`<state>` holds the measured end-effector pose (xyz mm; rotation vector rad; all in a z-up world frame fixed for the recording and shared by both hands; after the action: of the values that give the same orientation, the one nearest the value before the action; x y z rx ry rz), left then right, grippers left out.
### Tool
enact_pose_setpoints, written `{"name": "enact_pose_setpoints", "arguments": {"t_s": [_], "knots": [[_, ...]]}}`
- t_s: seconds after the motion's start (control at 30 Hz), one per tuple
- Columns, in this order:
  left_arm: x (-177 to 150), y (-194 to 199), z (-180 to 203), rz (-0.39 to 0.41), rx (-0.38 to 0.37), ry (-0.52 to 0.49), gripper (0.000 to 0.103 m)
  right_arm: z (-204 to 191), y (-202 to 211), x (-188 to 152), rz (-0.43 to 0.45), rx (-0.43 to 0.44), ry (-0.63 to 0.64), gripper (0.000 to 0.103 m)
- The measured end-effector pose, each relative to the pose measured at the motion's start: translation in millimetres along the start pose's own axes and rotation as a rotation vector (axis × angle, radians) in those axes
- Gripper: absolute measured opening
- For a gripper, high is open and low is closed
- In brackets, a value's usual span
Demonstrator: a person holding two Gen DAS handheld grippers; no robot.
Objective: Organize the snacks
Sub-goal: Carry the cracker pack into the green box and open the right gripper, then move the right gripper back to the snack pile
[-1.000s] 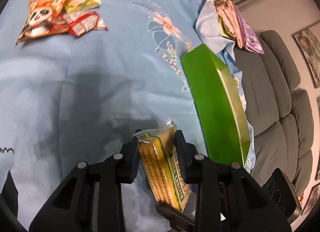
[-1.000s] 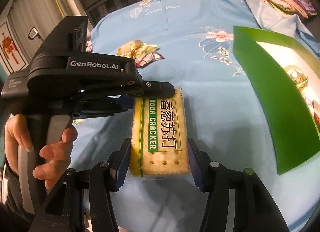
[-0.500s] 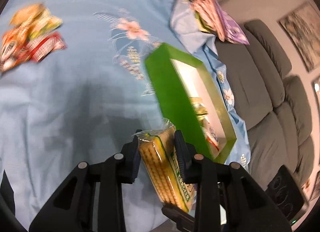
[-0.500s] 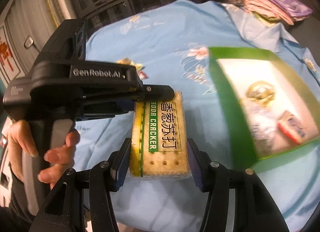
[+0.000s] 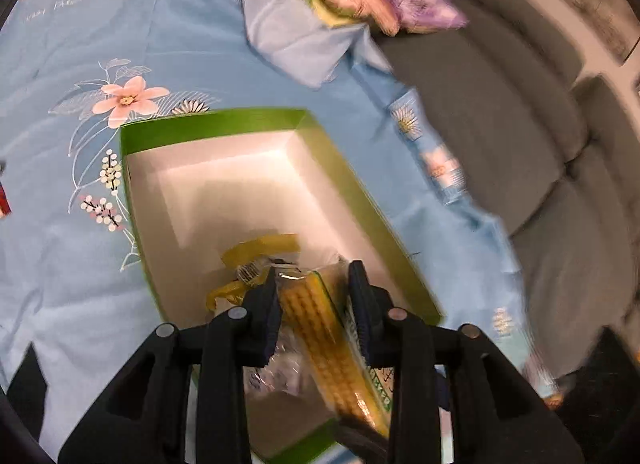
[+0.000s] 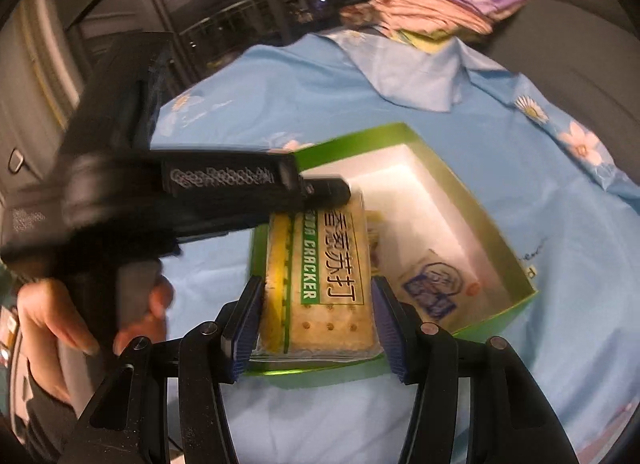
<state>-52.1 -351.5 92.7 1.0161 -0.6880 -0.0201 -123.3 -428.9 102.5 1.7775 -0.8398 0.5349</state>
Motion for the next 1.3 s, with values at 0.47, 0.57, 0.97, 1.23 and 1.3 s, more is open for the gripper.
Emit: {"name": "enact_pose_setpoints", "arguments": {"t_s": [0.47,0.57,0.97,1.23,1.3], "knots": [[-7,36,-2,0.228,0.030,0.014,0.102,29,6,-3,-0.020,-0.073,-0.082,0.081],[-15,59,-12,0.270,0.046,-0.030,0.102,24,8,-5,-0.030,-0.060,-0.095,0.086],[-102,105,-142,0.323,0.339,0.027,0.103,-51,-35,-6,-0.134,0.095,-0.098,0.100],[-151,85,-210,0.149,0.527,0.086,0.102,-134,-90,14,-0.214,0.138,-0.069,0.101],[-154,83,-226,0.108,0.367,0.207,0.102,-163,-108,21,-0.247,0.127,-0.028,0.101]]}}
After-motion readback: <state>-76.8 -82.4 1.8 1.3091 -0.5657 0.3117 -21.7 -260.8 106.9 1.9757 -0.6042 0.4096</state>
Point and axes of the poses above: each gripper's, at about its wrist camera, not at the fingertips, and y roughly against the way its jaws point, z to its right, x to its top, the point moved 1 cm from there along -y, roughly the way its jaws point, and after that the axes turned 5 degrees about x, right-handed, at the moved point
